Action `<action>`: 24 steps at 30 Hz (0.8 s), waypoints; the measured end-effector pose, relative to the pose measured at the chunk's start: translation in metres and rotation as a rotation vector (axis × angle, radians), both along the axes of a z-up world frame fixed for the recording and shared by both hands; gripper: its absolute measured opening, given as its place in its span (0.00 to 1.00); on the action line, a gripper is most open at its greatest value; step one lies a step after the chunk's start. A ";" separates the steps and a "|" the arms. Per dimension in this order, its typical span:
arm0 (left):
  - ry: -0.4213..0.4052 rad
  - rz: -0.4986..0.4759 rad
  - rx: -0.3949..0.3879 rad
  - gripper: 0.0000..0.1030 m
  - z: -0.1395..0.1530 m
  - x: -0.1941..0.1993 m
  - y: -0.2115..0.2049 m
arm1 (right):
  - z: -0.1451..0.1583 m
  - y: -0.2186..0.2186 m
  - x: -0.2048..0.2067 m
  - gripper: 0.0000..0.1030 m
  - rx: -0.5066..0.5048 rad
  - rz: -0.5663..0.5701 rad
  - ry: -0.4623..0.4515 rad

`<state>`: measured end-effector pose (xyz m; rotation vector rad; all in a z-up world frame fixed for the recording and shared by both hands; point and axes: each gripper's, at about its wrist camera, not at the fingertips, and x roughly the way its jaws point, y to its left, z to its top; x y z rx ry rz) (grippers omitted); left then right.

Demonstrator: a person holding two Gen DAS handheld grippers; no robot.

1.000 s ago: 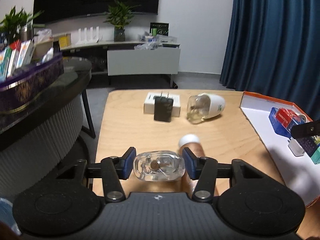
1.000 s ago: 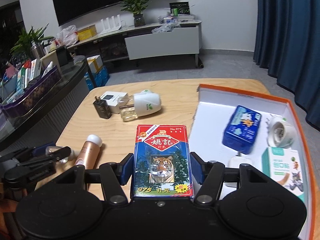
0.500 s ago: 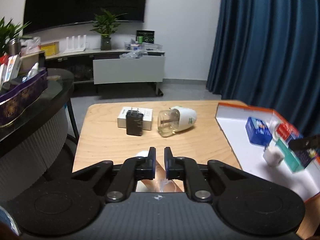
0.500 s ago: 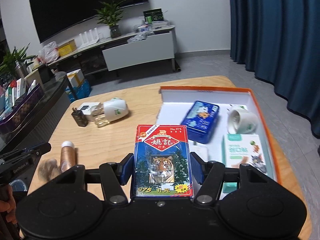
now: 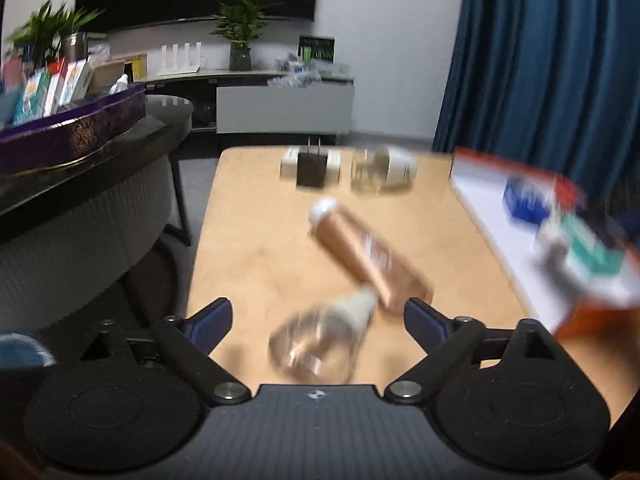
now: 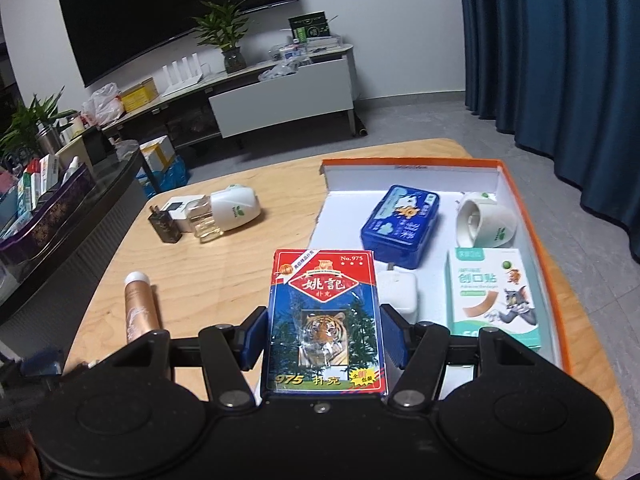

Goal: Organize rigid objects
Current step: 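Carry the glass bottle and red card box over the open white box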

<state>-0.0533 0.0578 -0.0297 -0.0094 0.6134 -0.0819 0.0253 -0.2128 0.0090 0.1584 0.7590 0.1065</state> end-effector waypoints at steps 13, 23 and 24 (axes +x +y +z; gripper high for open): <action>0.014 -0.067 0.011 0.51 -0.006 0.013 -0.005 | 0.005 0.004 -0.016 0.69 0.004 0.005 -0.028; -0.109 -0.177 -0.076 0.51 0.036 0.008 -0.053 | 0.020 -0.021 -0.039 0.69 -0.001 -0.053 -0.087; -0.119 -0.191 -0.089 0.51 0.041 0.010 -0.060 | 0.022 -0.026 -0.042 0.69 -0.005 -0.064 -0.095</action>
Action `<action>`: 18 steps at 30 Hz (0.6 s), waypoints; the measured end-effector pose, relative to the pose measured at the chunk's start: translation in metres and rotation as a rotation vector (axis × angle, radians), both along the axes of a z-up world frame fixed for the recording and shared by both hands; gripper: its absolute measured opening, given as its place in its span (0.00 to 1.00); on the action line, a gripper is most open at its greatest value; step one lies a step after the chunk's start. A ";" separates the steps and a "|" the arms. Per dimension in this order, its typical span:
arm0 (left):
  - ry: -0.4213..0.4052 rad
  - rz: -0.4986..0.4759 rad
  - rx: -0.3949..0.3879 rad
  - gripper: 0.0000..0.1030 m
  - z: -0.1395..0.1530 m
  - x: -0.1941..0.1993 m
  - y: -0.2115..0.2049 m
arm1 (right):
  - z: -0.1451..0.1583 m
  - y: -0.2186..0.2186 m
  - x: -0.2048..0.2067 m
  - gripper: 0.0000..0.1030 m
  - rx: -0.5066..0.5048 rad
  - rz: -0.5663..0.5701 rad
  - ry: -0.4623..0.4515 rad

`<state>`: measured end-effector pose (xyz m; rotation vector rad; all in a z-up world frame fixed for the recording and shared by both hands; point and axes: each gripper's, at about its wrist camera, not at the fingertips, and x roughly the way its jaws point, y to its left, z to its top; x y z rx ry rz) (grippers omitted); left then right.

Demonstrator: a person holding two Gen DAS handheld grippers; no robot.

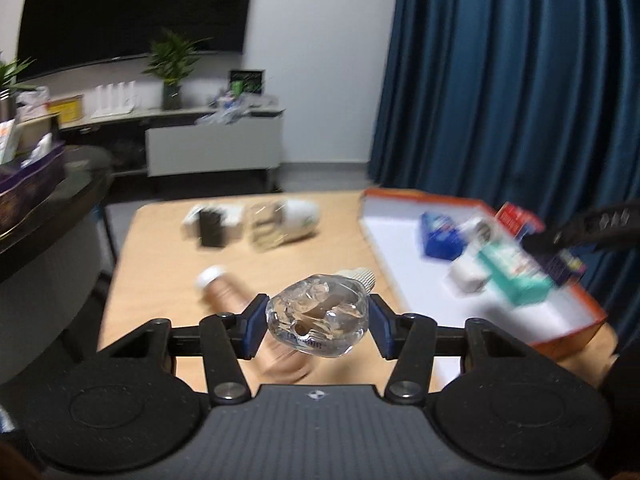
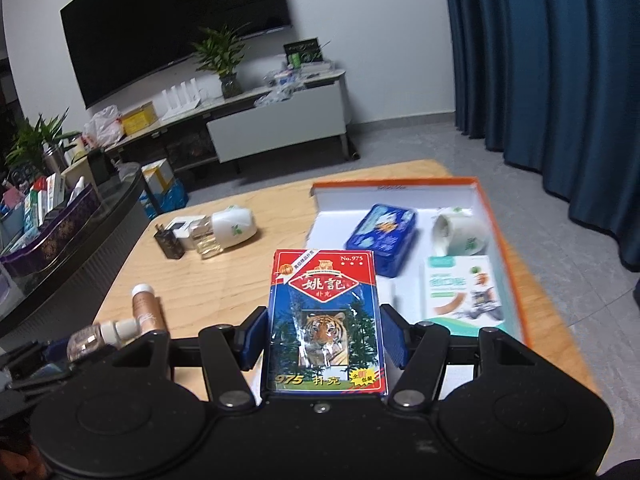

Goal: Organize rigid objects
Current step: 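Carry the glass bottle and red card box over the open white box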

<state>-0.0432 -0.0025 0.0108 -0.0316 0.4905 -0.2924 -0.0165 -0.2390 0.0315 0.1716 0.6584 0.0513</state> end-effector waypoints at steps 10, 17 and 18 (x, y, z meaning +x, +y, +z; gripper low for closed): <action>-0.077 -0.119 -0.063 0.51 0.043 0.023 -0.089 | 0.031 -0.060 -0.028 0.69 -0.058 -0.129 -0.068; -0.053 -0.080 -0.074 0.51 0.046 0.024 -0.115 | 0.021 -0.063 -0.037 0.69 -0.042 -0.120 -0.051; -0.047 -0.070 -0.073 0.51 0.044 0.022 -0.115 | 0.018 -0.063 -0.037 0.69 -0.035 -0.117 -0.046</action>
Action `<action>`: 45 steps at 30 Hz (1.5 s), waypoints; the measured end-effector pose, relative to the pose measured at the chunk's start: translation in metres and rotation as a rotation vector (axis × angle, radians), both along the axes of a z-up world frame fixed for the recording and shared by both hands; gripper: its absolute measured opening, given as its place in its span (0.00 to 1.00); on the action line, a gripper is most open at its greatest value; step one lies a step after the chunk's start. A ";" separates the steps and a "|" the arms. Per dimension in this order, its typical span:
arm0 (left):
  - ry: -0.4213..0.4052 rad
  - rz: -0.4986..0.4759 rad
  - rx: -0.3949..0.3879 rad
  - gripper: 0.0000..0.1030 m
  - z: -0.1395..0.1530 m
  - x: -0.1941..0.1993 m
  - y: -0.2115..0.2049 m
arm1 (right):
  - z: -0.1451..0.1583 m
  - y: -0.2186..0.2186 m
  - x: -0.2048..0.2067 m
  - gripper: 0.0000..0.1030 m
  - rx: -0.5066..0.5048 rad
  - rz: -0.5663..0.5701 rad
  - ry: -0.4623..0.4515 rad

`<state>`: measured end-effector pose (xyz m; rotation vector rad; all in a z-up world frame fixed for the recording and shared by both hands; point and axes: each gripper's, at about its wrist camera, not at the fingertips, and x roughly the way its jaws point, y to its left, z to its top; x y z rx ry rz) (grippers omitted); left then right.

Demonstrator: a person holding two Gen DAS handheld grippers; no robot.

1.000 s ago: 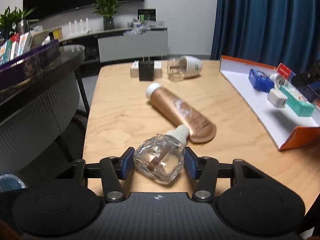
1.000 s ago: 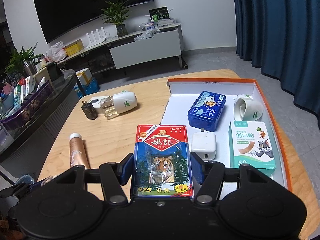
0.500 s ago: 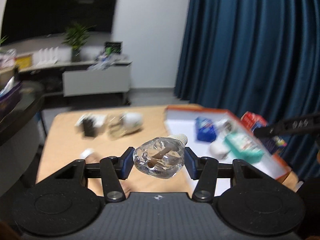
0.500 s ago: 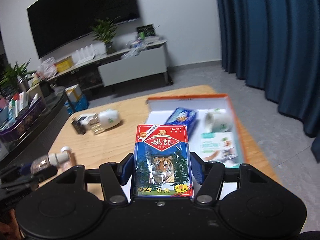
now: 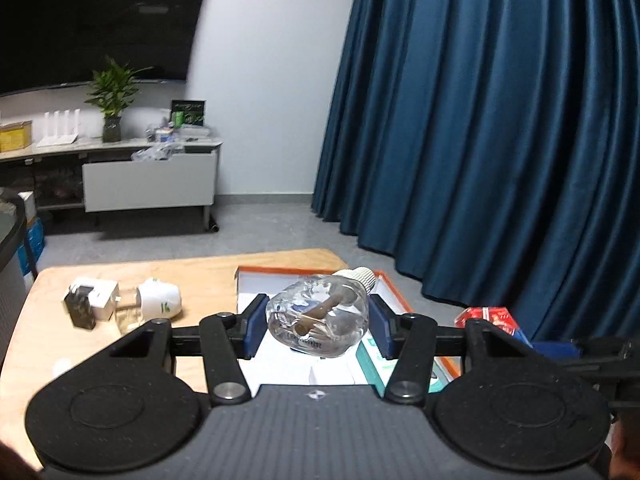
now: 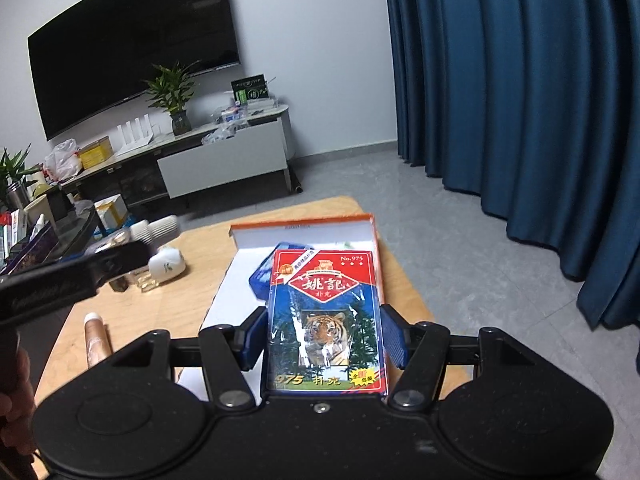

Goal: Organize rigid objects
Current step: 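Lower the glass bottle and red card box into the box and open both grippers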

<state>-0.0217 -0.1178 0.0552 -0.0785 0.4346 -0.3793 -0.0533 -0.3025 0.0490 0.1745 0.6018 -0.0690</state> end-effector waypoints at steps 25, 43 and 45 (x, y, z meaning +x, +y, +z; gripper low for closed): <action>0.046 0.048 0.012 0.52 -0.005 -0.018 -0.003 | -0.013 0.013 -0.003 0.69 -0.031 0.008 0.029; 0.056 0.046 0.027 0.52 -0.010 -0.015 -0.004 | -0.020 0.011 0.003 0.69 -0.034 0.009 0.048; 0.060 0.045 0.027 0.52 -0.011 -0.014 -0.005 | -0.020 0.011 0.003 0.69 -0.032 0.009 0.049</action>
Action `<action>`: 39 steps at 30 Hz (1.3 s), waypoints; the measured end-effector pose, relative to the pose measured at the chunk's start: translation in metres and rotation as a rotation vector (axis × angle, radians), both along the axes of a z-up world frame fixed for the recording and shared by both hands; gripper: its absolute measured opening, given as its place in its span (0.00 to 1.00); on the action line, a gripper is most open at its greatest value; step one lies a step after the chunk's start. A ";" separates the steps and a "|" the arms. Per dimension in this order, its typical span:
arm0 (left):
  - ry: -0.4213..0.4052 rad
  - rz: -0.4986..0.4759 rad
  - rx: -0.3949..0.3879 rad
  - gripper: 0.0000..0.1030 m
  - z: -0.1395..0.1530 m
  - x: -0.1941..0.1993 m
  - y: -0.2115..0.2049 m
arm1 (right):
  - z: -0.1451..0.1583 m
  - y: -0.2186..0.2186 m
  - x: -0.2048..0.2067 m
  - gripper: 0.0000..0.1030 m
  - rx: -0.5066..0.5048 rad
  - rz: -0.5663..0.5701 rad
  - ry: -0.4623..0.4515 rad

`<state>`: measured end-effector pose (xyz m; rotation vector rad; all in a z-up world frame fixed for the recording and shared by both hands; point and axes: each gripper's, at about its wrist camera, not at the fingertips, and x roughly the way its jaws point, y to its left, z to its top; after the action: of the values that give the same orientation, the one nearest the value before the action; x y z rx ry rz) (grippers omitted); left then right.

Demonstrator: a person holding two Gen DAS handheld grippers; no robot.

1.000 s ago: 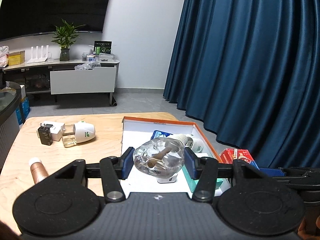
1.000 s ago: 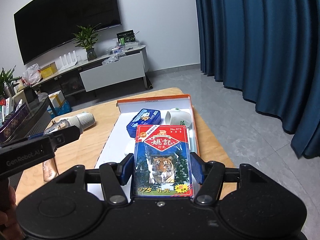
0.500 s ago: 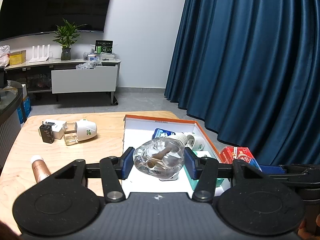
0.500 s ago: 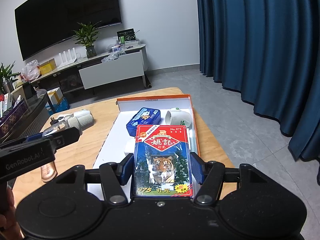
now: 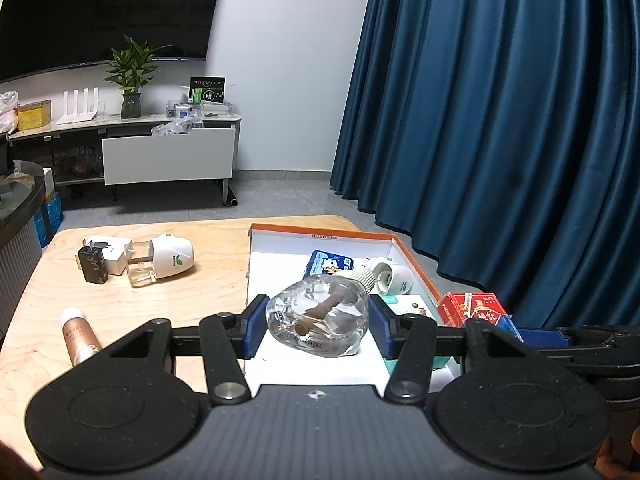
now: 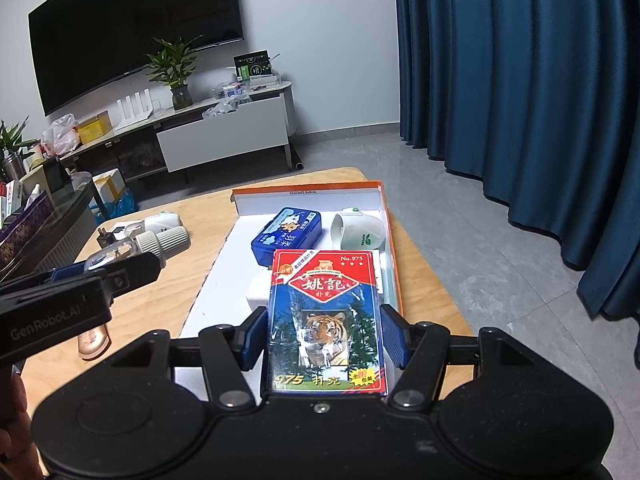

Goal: Organize rigid objects
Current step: 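Lower the glass bottle and red card box into the box and open both grippers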

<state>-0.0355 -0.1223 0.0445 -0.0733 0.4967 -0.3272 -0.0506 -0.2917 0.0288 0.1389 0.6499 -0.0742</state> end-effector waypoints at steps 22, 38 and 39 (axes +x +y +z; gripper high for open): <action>0.035 -0.011 0.018 0.52 -0.011 0.008 -0.005 | -0.016 -0.004 0.012 0.69 0.008 0.005 0.042; 0.070 -0.019 0.021 0.52 -0.022 0.013 -0.008 | -0.029 -0.005 0.020 0.69 0.019 0.010 0.075; 0.072 -0.020 0.021 0.52 -0.022 0.013 -0.008 | -0.030 -0.005 0.021 0.69 0.020 0.010 0.077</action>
<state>-0.0225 -0.1307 0.0221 -0.0594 0.5724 -0.3399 -0.0296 -0.2972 -0.0009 0.1523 0.7281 -0.0638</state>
